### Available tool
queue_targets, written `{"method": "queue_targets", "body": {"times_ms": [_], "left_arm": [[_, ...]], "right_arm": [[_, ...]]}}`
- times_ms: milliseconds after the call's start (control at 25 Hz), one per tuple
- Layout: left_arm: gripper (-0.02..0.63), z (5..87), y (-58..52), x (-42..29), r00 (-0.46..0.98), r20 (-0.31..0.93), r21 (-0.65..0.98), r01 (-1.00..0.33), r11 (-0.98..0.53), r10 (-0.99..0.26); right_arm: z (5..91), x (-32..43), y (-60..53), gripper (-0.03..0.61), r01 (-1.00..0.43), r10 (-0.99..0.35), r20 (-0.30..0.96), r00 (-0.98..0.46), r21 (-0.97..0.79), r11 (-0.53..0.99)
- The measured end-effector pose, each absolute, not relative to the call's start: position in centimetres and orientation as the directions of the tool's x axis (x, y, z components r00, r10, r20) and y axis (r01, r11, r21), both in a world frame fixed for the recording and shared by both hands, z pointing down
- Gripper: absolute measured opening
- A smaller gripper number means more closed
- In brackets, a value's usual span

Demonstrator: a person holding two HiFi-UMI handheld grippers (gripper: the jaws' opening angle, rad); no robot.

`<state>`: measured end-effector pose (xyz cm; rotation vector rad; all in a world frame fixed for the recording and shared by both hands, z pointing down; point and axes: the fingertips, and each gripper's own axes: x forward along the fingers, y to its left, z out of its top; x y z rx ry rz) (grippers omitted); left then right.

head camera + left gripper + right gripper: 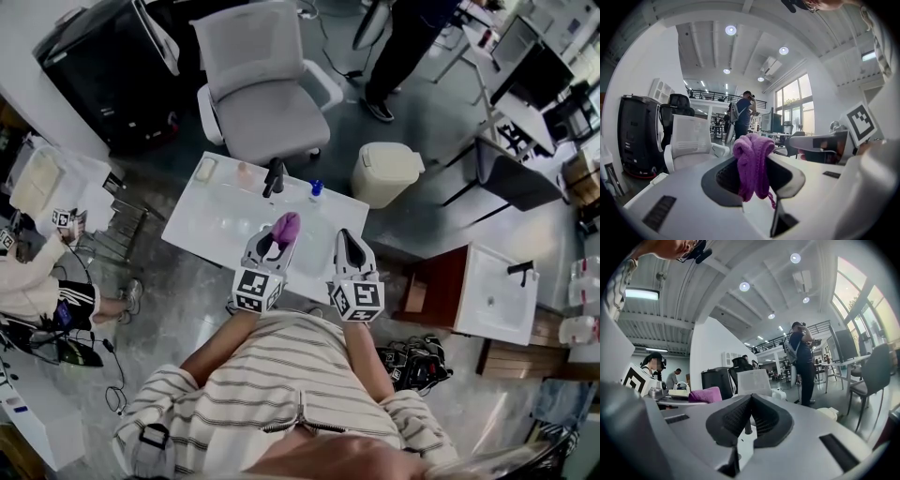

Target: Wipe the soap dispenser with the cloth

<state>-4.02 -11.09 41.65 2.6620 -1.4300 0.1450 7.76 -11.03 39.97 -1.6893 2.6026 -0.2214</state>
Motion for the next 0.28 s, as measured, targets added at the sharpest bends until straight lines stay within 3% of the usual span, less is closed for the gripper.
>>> {"method": "queue_targets", "body": {"times_ms": [280], "left_arm": [[0.123,42.27,-10.82,-3.32,0.563,0.145,0.054,-0.826,-0.561,-0.814]], "right_arm": [[40.23,7.96,-10.95,-0.002,-0.906,-0.911,0.046,-0.410,-0.136,0.401]]}}
